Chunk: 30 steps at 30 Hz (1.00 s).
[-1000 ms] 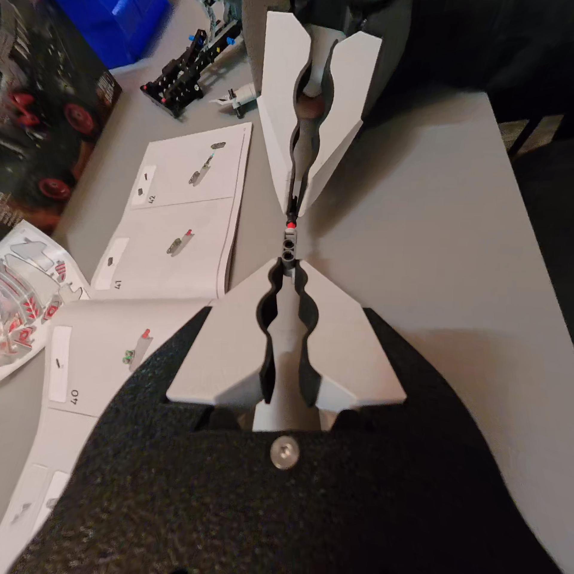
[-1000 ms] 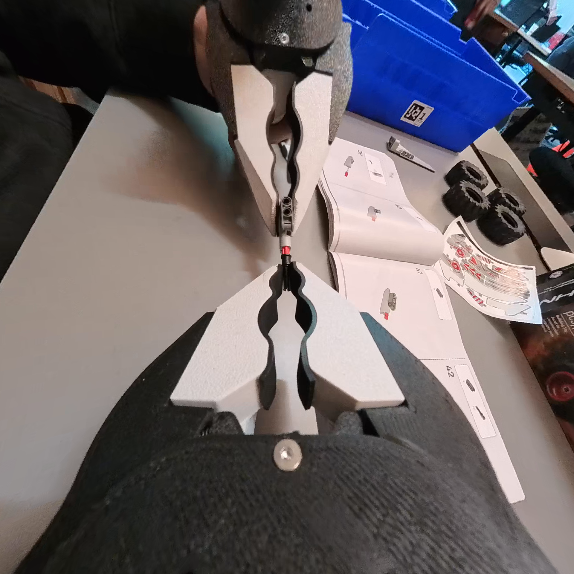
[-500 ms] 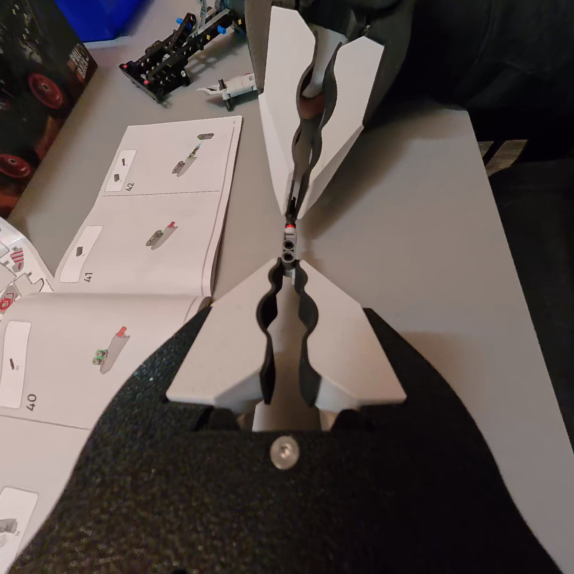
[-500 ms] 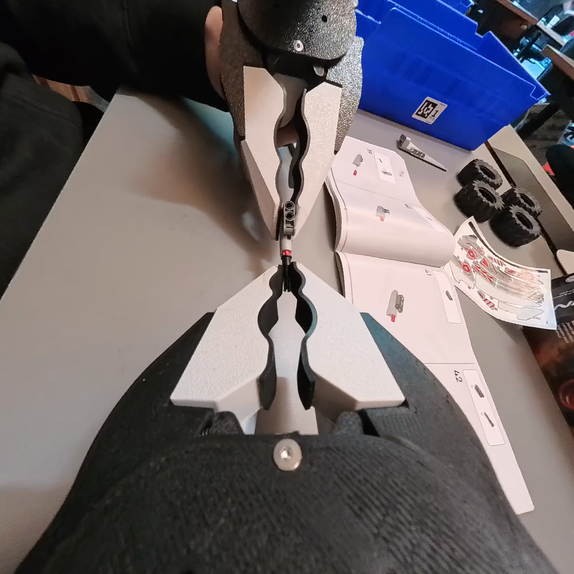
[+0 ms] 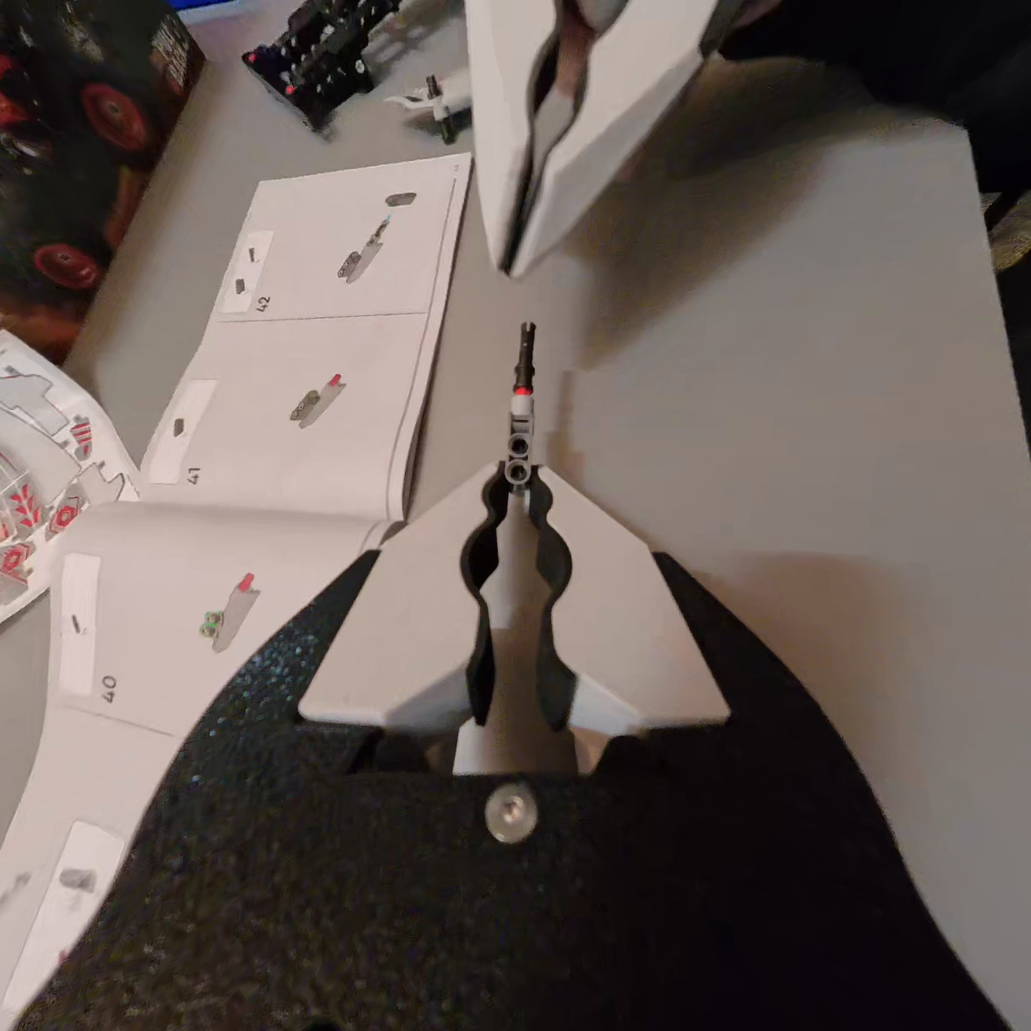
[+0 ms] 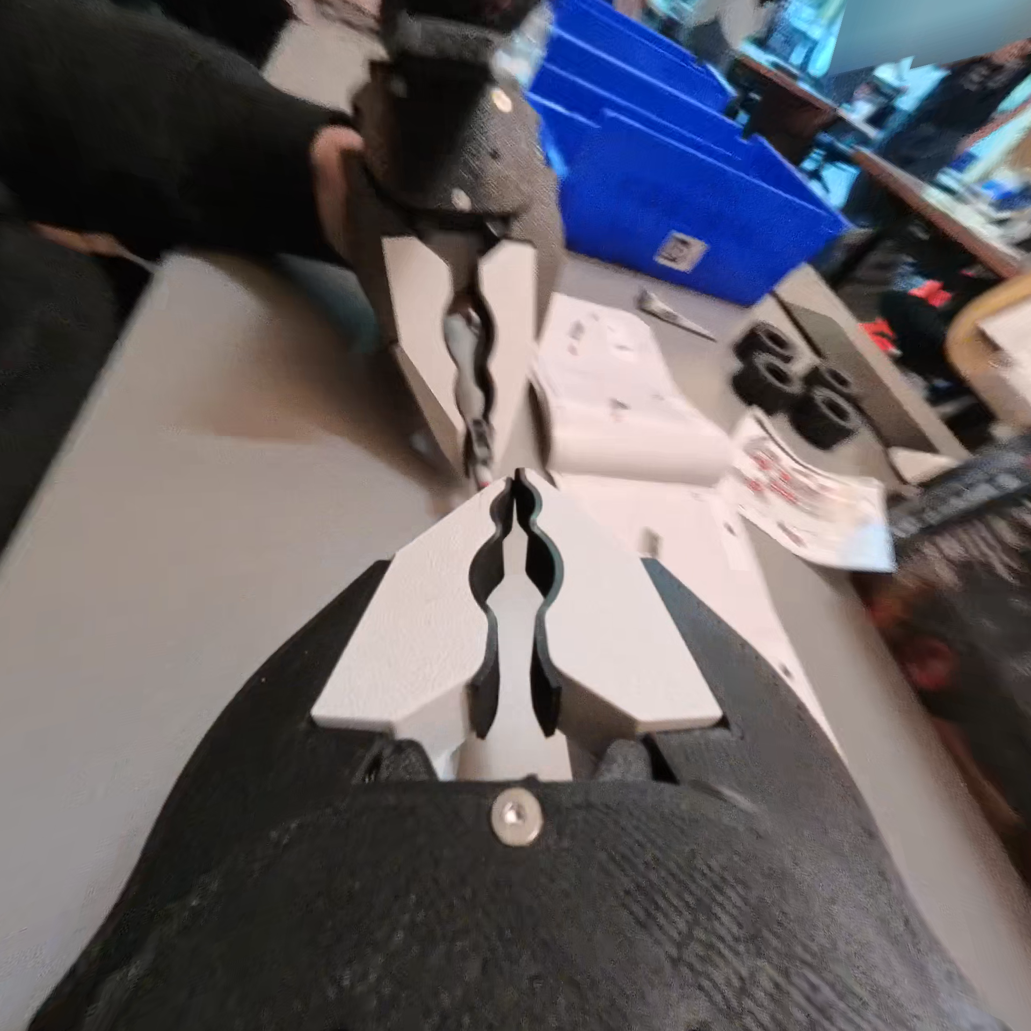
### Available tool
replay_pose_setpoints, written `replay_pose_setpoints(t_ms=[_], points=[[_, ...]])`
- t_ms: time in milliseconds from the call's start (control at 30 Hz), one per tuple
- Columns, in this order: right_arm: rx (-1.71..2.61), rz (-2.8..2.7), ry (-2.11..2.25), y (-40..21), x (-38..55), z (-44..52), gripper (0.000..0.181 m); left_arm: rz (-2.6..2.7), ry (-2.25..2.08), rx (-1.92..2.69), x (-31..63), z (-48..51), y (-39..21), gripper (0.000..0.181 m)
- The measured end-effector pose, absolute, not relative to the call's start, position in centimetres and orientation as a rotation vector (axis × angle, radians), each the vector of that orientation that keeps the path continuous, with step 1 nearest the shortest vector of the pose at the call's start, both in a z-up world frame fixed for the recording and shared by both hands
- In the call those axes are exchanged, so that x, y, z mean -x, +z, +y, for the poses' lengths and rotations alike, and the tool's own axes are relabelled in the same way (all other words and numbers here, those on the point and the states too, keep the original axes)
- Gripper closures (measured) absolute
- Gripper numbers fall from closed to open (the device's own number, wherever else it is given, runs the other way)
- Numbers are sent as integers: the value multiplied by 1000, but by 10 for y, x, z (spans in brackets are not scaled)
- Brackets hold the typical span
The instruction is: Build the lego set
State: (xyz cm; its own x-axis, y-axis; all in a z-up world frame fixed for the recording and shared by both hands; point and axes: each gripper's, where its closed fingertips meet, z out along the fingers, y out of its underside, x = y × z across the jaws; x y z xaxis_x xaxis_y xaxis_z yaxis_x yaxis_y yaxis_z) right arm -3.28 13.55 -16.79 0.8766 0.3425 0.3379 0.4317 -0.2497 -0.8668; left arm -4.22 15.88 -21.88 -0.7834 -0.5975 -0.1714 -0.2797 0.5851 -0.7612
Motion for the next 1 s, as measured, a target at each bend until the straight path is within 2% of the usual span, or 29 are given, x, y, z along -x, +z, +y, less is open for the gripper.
replay_pose_setpoints(t_ms=[33, 133, 367, 533, 1000], points=[[1891, -554, -116, -172, 20, 131, 181, 2410, -1071, 706, 41, 157, -219, 176], [2009, -520, -87, -192, 7, 121, 180, 2424, -1064, 699, 42, 155, -223, 176], [2015, -512, 72, -196, 30, 130, 155, 2409, -1092, 624, 46, 151, -219, 176], [1980, -566, 98, -193, 45, 138, 176, 2382, -1145, 591, 47, 150, -212, 177], [1989, -604, 43, -198, 46, 141, 177, 2365, -1165, 564, 49, 151, -209, 176]])
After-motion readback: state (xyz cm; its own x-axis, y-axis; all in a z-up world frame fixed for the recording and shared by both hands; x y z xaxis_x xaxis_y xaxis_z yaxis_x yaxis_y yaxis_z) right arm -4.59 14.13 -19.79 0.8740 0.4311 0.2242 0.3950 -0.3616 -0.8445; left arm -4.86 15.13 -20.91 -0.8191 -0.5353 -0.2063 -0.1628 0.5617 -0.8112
